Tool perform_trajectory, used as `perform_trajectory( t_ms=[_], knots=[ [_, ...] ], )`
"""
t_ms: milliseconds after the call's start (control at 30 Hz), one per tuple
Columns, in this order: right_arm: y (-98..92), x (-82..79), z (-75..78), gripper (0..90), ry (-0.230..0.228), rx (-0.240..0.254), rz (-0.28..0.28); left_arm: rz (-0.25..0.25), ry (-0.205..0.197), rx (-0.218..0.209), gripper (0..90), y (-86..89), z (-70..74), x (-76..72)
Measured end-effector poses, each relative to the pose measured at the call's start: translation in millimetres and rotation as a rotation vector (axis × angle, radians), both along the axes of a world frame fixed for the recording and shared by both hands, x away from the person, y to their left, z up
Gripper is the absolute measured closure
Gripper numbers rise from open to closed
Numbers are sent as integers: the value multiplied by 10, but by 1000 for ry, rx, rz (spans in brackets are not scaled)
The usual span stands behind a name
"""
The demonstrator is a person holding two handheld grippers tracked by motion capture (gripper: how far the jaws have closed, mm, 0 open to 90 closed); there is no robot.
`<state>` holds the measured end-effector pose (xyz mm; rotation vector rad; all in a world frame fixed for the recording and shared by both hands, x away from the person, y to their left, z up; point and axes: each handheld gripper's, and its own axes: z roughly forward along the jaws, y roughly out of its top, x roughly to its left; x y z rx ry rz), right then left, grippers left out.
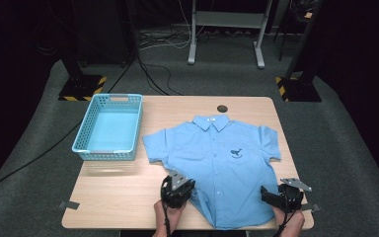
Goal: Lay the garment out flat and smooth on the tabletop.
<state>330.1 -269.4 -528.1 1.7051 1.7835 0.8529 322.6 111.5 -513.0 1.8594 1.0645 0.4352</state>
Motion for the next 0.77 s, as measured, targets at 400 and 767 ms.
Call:
perform_trajectory(
  t_ms=[400,767],
  knots=[
    [-31,42,0,77,14,-40,-5,139,11,-21,772,867,-173,-751],
    [-172,77,-5,21,28,-44,13,238,29,69,170,1308,-196,-939]
  ],
)
